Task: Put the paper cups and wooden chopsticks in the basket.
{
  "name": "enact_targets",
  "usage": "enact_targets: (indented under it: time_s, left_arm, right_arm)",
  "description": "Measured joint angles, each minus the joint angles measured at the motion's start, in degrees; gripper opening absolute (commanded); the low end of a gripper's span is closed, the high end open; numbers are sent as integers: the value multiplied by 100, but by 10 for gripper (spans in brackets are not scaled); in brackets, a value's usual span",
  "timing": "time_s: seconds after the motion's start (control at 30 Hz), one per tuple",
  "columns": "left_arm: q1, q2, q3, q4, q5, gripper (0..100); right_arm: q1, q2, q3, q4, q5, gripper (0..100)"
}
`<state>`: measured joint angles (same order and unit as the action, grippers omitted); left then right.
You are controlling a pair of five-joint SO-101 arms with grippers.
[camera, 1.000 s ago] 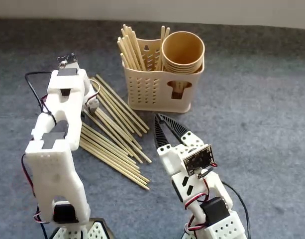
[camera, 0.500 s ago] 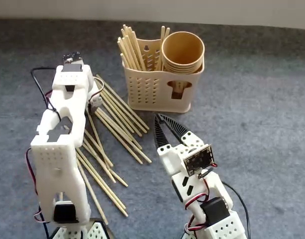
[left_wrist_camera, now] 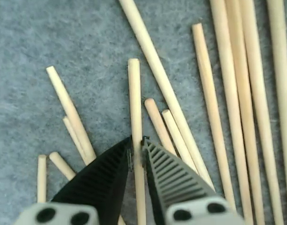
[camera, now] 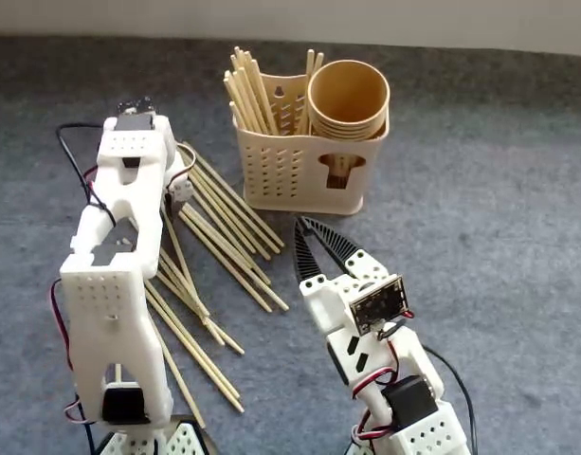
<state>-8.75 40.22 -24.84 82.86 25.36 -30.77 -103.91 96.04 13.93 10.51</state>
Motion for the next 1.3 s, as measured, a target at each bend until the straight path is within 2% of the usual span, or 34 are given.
enact_targets:
  time_s: [0.27,0.67,0.77,1.07,1.3]
  left_arm:
    - [70,0,-695,633,0,5]
    - [105,-299,-703,985,-9,5]
    - [105,-826,-246,905,-9,5]
    - [105,-2760,2075,-457,-9,5]
    - [141,-3956,3024,-695,-9,5]
  right_arm:
    - [0,0,0,0,0,6]
    - [0,0,0,0,0,6]
    - [0,0,0,0,0,6]
    - [0,0,0,0,0,6]
    - [0,0,0,0,0,6]
